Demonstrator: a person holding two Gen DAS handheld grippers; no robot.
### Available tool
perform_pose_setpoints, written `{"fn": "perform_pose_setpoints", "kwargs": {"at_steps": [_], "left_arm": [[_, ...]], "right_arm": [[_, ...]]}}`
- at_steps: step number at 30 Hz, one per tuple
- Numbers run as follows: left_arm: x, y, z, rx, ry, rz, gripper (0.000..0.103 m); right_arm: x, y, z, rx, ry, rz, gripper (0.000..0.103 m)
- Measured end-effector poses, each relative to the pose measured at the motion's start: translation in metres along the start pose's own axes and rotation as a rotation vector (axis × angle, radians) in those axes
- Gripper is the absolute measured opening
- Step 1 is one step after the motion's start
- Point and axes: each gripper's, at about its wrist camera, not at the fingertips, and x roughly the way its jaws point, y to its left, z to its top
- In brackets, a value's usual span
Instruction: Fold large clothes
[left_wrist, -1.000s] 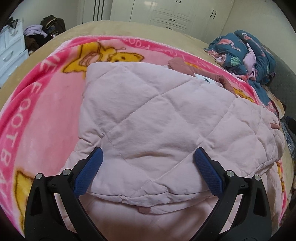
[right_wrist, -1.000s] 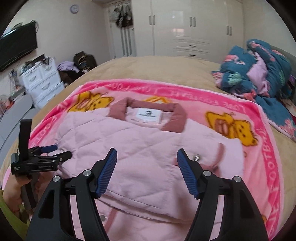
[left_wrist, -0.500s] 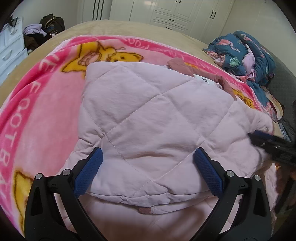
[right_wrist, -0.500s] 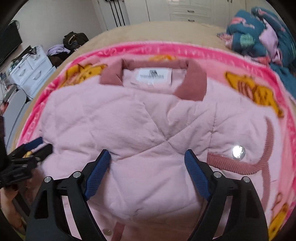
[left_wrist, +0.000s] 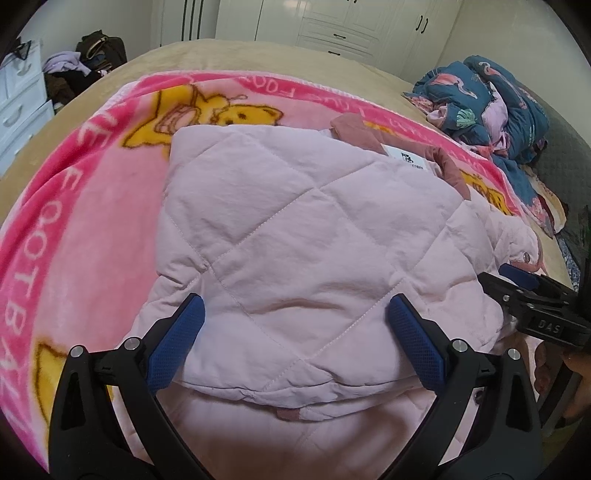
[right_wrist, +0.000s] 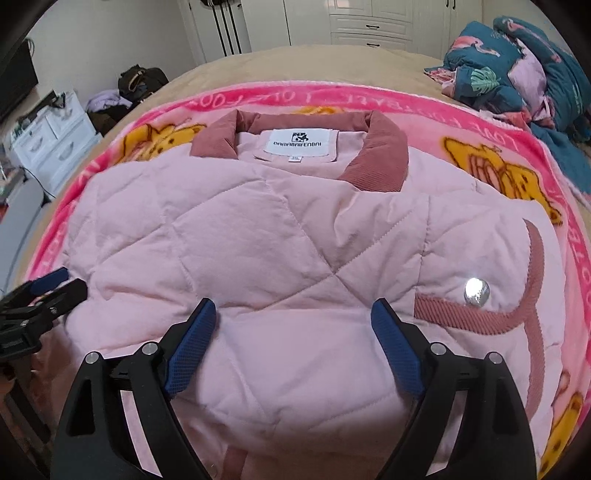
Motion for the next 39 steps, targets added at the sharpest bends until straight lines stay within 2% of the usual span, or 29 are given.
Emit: {"fn": "perform_pose_setpoints", "kwargs": {"at_steps": [5,7,22,39], "left_arm": [[-0.006,-0.005,0.002,0.007,0.004,0.017,0.094],[-0.009,-0.007,0.003,0.010,0.006,0.018,0.094],[-0.029,-0.014,0.003,-0.001,0.001,0.011,0.094],[-0.074,-0.026,0.007,0.022,-0.071,0.011,0.094]], "right_arm": [[-0.014,-0.004,-0.003,0.028,-0.004,0.037,0.087],[-0.018,-0.005,-0.004,0.035,-0.008,0.047,0.092],[-0.042,-0.013,-0.009,0.086,-0.030,0.077,0.092],[-0.077,-0.018,-0.012,0.112,-0.087,0.099,0.092]]}}
